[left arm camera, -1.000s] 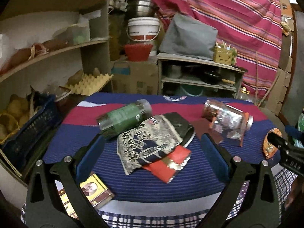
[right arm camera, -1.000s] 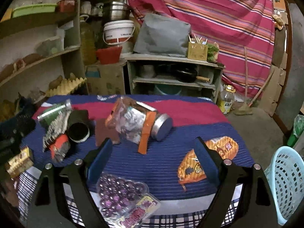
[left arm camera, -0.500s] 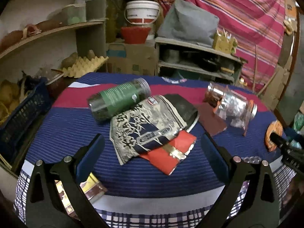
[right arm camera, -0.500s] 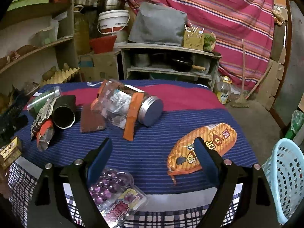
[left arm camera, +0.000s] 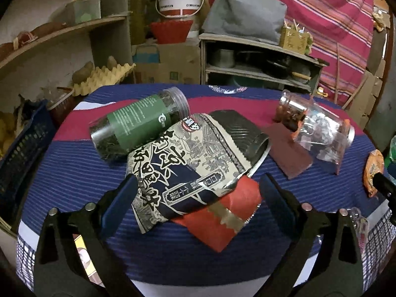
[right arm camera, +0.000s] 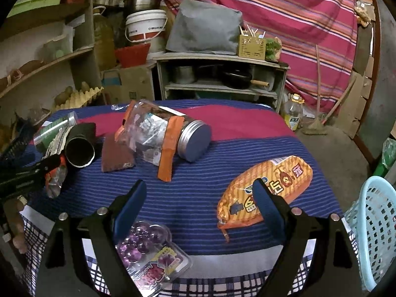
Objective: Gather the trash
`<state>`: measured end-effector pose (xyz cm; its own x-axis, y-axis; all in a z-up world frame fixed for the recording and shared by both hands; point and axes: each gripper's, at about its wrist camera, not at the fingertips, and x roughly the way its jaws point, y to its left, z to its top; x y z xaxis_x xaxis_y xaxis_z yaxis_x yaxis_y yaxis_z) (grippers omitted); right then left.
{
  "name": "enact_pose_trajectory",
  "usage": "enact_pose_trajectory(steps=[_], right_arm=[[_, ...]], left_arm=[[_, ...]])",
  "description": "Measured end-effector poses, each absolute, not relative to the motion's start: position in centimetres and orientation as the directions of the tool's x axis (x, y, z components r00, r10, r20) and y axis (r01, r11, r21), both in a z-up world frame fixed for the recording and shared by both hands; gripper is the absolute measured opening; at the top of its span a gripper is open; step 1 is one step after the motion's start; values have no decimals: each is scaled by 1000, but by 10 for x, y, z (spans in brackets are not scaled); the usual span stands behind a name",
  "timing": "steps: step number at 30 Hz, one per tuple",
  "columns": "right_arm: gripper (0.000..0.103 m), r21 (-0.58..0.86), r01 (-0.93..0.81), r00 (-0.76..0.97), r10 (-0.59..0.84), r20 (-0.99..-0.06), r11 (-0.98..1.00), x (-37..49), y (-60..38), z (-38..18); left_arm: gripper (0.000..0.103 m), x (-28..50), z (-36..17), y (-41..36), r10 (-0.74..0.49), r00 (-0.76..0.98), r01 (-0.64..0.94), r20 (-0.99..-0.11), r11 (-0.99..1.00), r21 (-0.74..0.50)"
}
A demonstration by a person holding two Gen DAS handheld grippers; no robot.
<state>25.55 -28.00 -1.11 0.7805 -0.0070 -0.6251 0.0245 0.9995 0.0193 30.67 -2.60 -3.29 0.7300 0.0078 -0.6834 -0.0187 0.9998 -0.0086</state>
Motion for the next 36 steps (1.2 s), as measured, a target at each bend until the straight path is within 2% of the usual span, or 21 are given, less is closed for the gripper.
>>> enact_pose_trajectory(steps=[2,4,8,11,12,15,21,24,28,36], right_arm=[[86,25,23,776,-2,-630,999,257,-280,-13],[86,32,22,773,3,-635,999,258,-280,-15],[86,25,14,775,5,-632,1000,257,-277,-15],[86,22,7,774,8,-633,1000,258,-274,-16],[86,22,5,773,10,-635,1000,258,-273,-17],[86,20,-4,768,16,-641,1000,259,-269,-19],[86,-12,-20,772,8,-636,1000,258,-260,-20],[86,-22,-23,772,3,-635,999,260,-258,-21],[86,-18,-24,775,7,-633,1000,265,-258,-19],[86,89,-2,766,59,-640,996,292,-259,-14]], left_arm=[[86,308,-36,-23,13,719,-25,-694,1000,-7],[77,308,-37,-18,22,715,-37,-699,999,-6],[69,304,-29,-6,11,732,-47,-681,998,-35],[57,298,-21,-4,2,749,-38,-662,998,-40],[49,298,-20,-3,-5,750,-34,-662,998,-45],[31,300,-21,1,-14,742,-31,-671,998,-55],[8,293,-11,8,59,787,-76,-614,997,-2],[3,286,0,13,66,812,-91,-580,996,-15],[3,276,16,13,70,837,-86,-543,996,-4],[3,267,37,3,75,862,-67,-501,997,34]])
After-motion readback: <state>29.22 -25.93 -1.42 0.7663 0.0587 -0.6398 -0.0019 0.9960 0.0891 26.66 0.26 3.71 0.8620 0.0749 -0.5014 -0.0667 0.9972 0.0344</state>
